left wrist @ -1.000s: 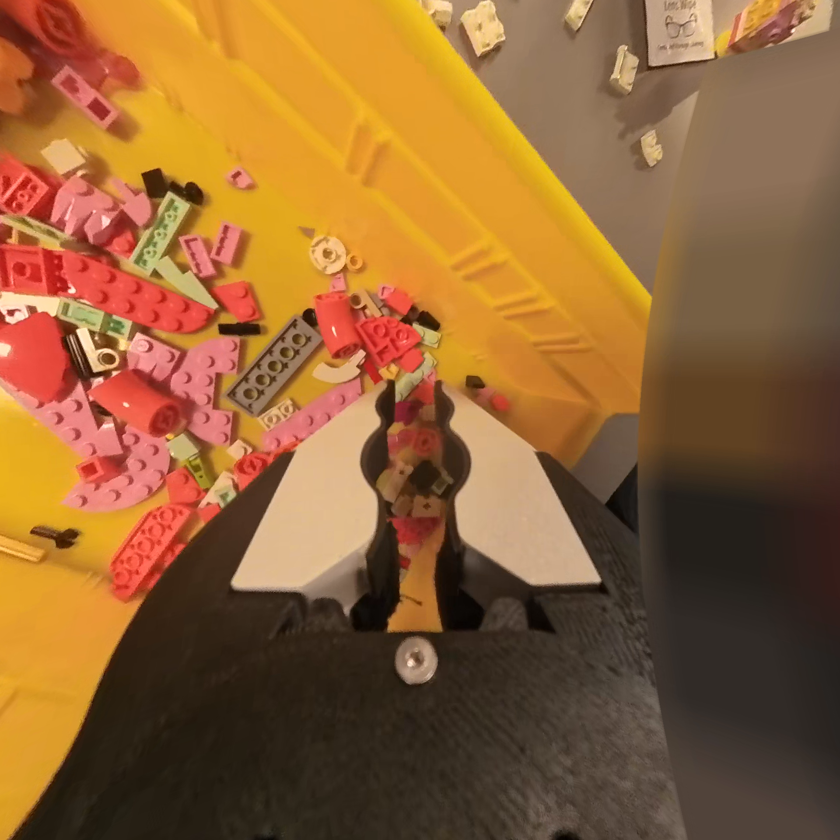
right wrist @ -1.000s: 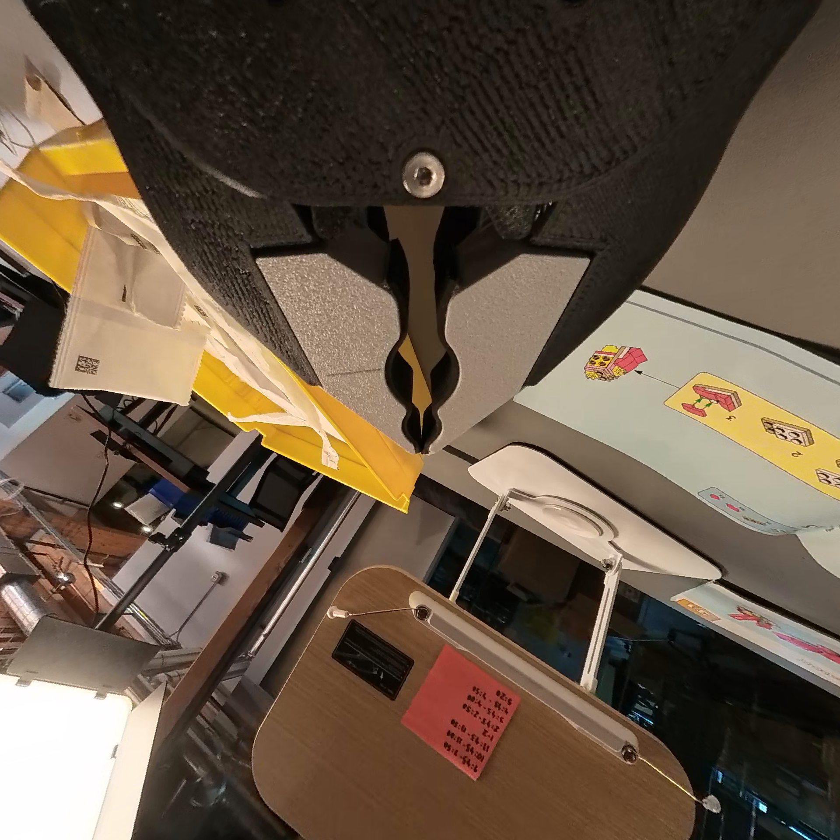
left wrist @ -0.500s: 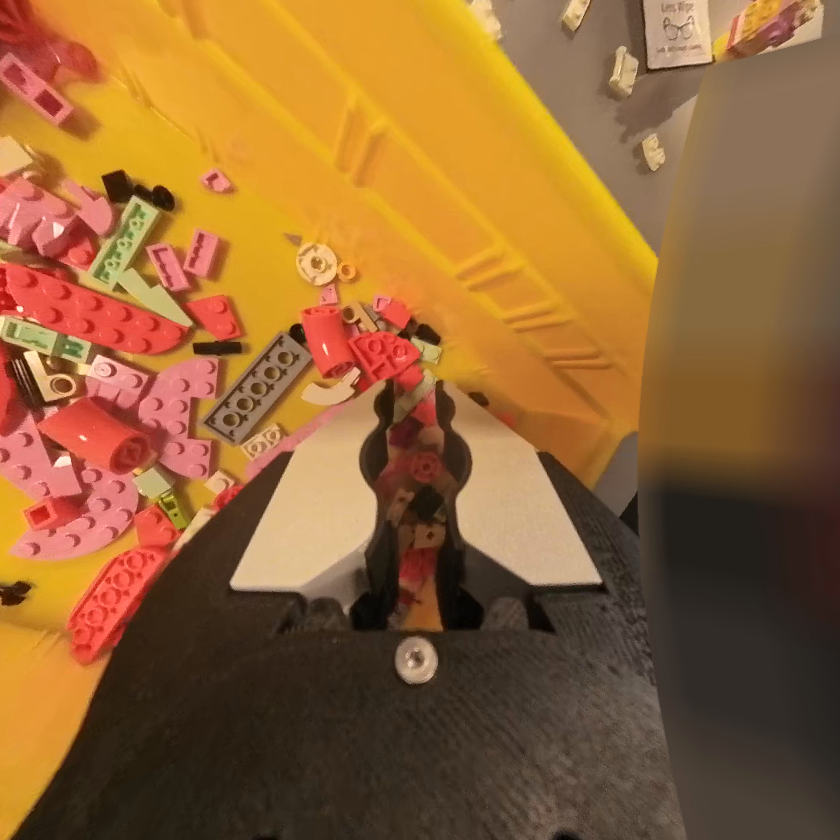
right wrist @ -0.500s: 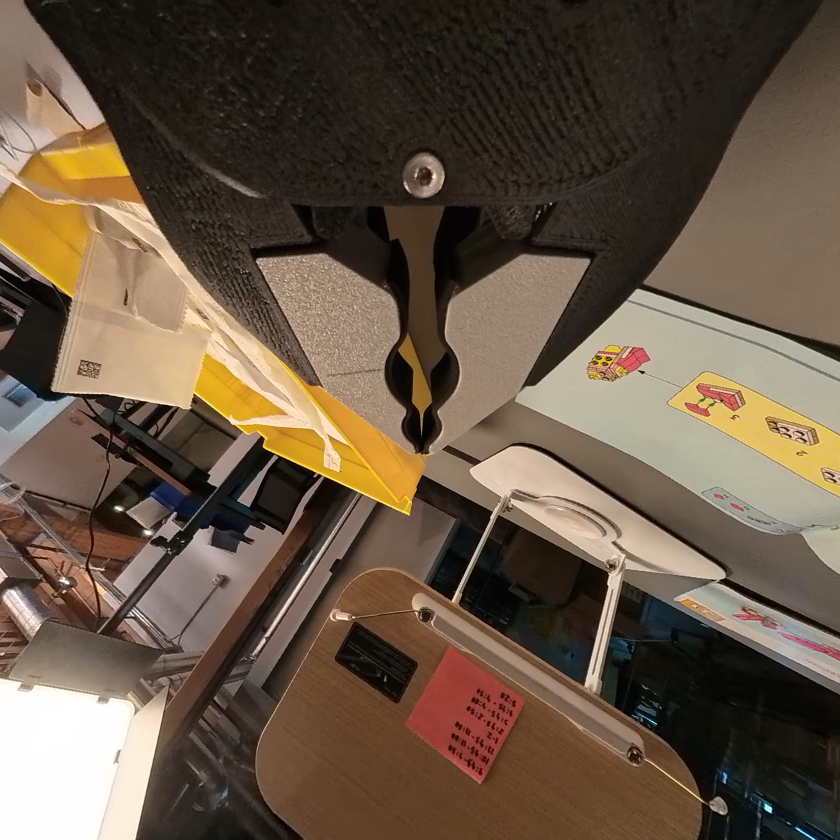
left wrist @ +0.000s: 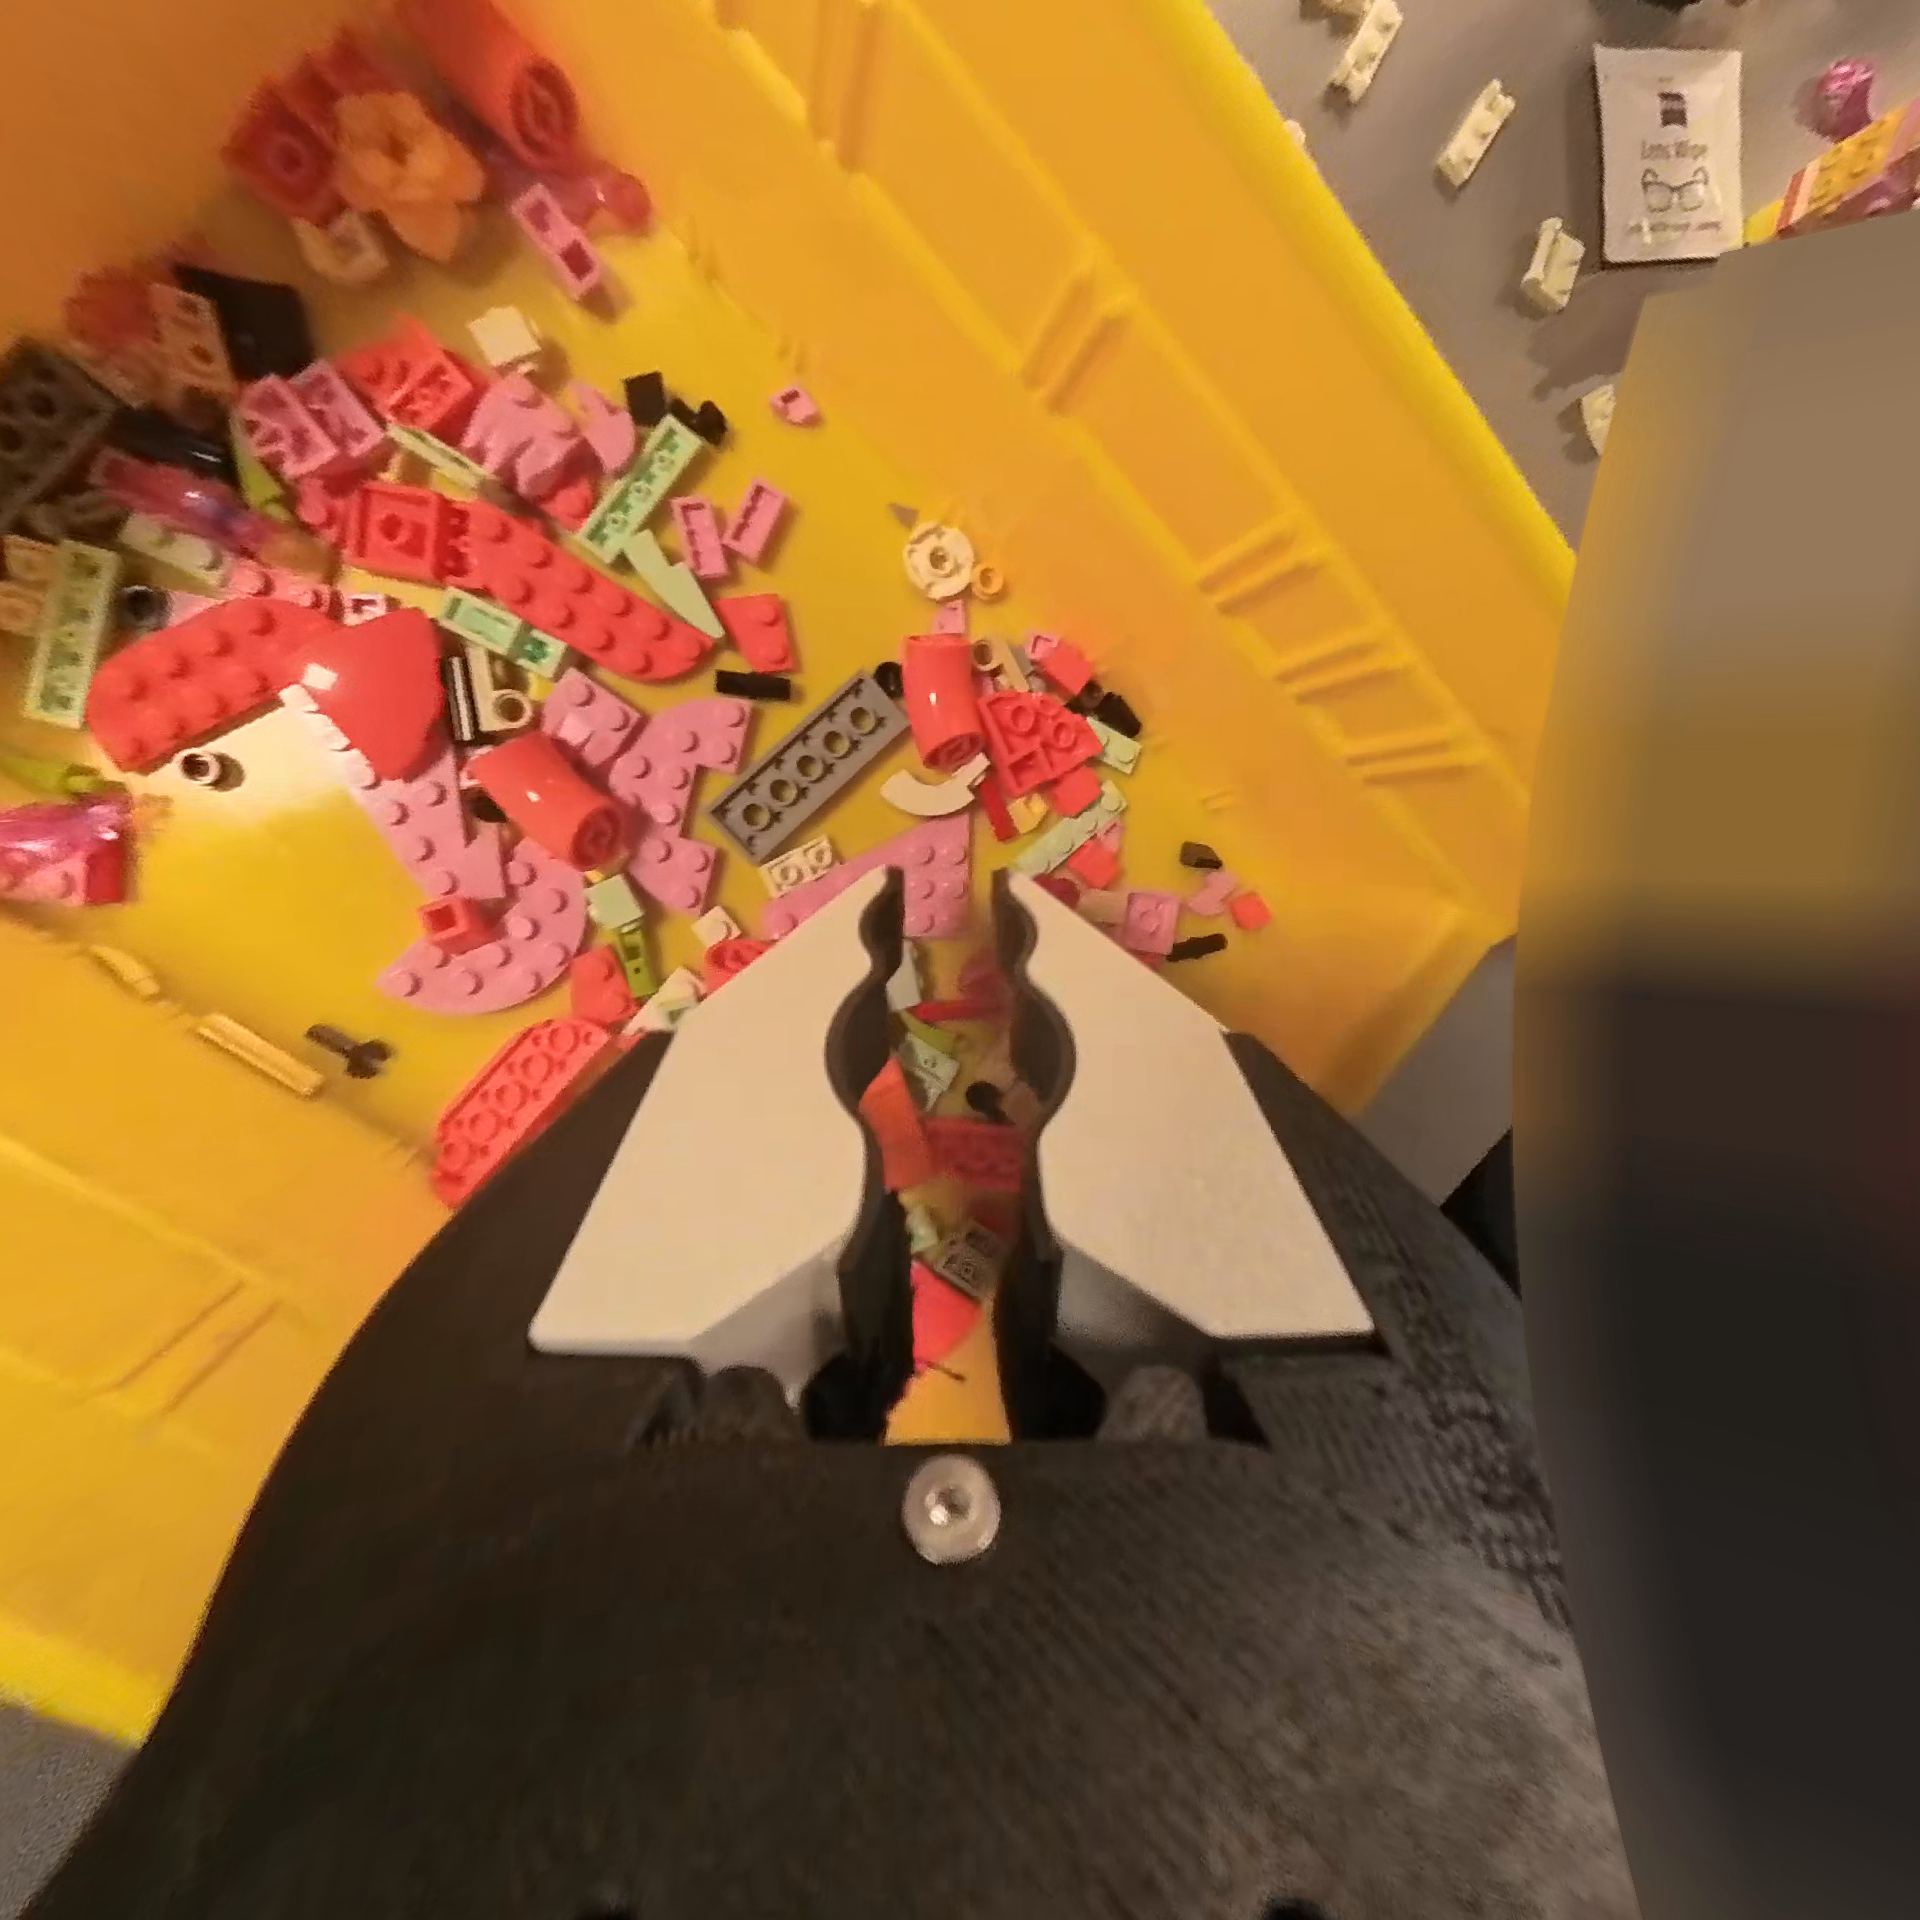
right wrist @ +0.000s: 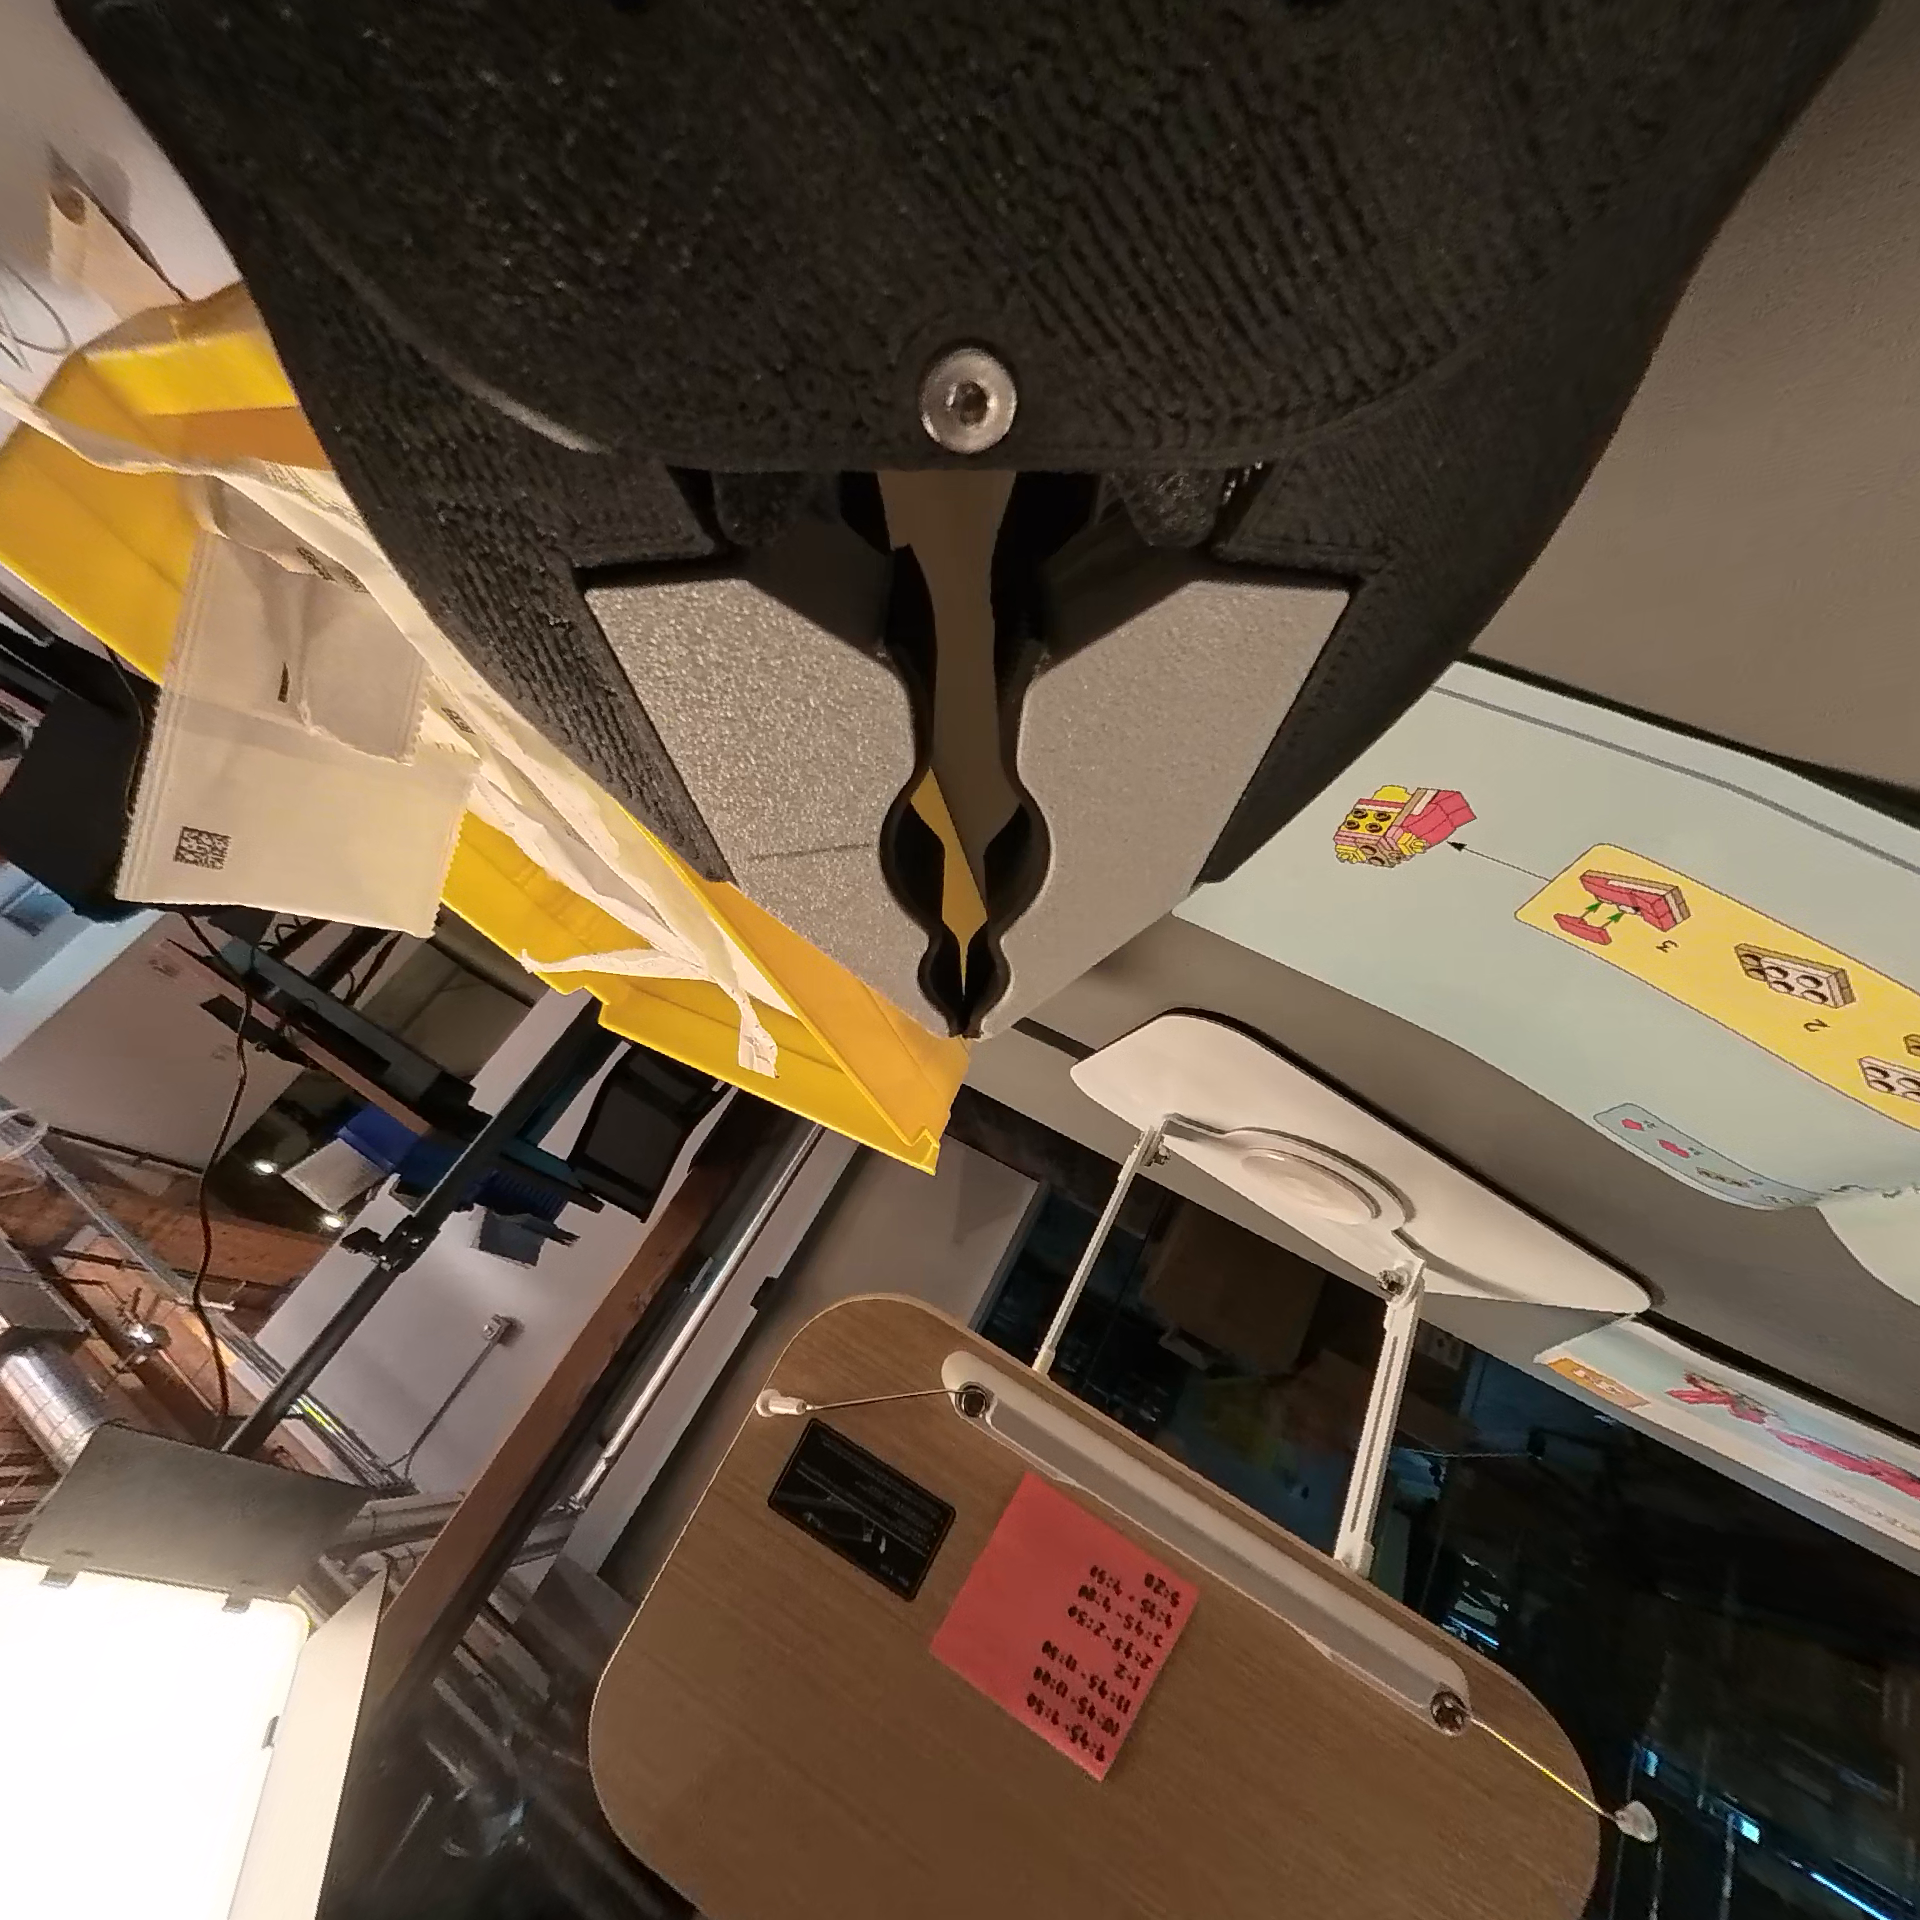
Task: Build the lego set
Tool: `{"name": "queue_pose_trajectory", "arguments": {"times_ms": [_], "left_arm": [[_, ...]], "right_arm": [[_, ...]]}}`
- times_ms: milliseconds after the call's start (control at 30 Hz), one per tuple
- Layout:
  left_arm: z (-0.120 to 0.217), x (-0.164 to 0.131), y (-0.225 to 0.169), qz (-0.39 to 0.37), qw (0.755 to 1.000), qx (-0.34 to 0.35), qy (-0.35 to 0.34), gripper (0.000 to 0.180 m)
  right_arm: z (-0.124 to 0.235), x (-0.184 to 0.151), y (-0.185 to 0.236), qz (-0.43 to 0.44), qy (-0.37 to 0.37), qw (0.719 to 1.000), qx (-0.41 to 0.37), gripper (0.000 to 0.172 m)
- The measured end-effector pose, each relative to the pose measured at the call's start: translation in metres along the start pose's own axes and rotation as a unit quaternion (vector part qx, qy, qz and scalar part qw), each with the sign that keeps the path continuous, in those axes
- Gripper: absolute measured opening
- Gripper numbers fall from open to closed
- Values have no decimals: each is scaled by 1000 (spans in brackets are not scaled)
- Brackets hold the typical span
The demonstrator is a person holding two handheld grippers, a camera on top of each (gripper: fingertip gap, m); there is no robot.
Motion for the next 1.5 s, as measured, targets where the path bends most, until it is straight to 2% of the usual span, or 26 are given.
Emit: {"name": "queue_pose_trajectory", "arguments": {"times_ms": [300,533,633,733,800,900,967,1033,1133,1233,1367,1500], "left_arm": [[18,2,13,20,998,46,-31,13],[40,8,47,49,992,116,-27,15],[43,9,69,83,987,134,8,20],[31,13,74,123,987,93,43,22],[15,13,66,117,987,69,88,24],[0,7,57,92,980,82,158,23],[-2,1,56,86,970,106,202,21],[0,-10,55,77,950,144,267,25],[-3,-21,46,57,933,152,322,31],[-5,-30,45,45,919,160,357,39],[-11,-39,52,10,894,190,405,22],[-14,-24,51,-40,909,206,360,19]], "right_arm": [[0,-1,0,0,2,1000,1,0],[0,-1,0,-3,1,1000,1,0],[0,-1,1,0,1,1000,2,0],[0,0,1,1,1,1000,3,0],[0,0,1,1,1,1000,3,0],[0,-1,1,0,1,1000,3,0],[0,-1,1,1,1,1000,3,0],[0,-1,1,1,1,1000,3,0],[0,-1,1,1,1,1000,4,0],[0,-1,1,2,1,1000,4,0],[1,0,0,1,-2,1000,-1,0],[1,0,-1,-5,-3,1000,-4,0]]}}
Point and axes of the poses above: each gripper's, where its closed fingertips meet, z back along the fingers, x out of its top, y = z × x across the jaws, the point moved 6 cm from there along z, back along the fingers, and after that the axes turned 3 degrees about y, right-handed, at the moved point
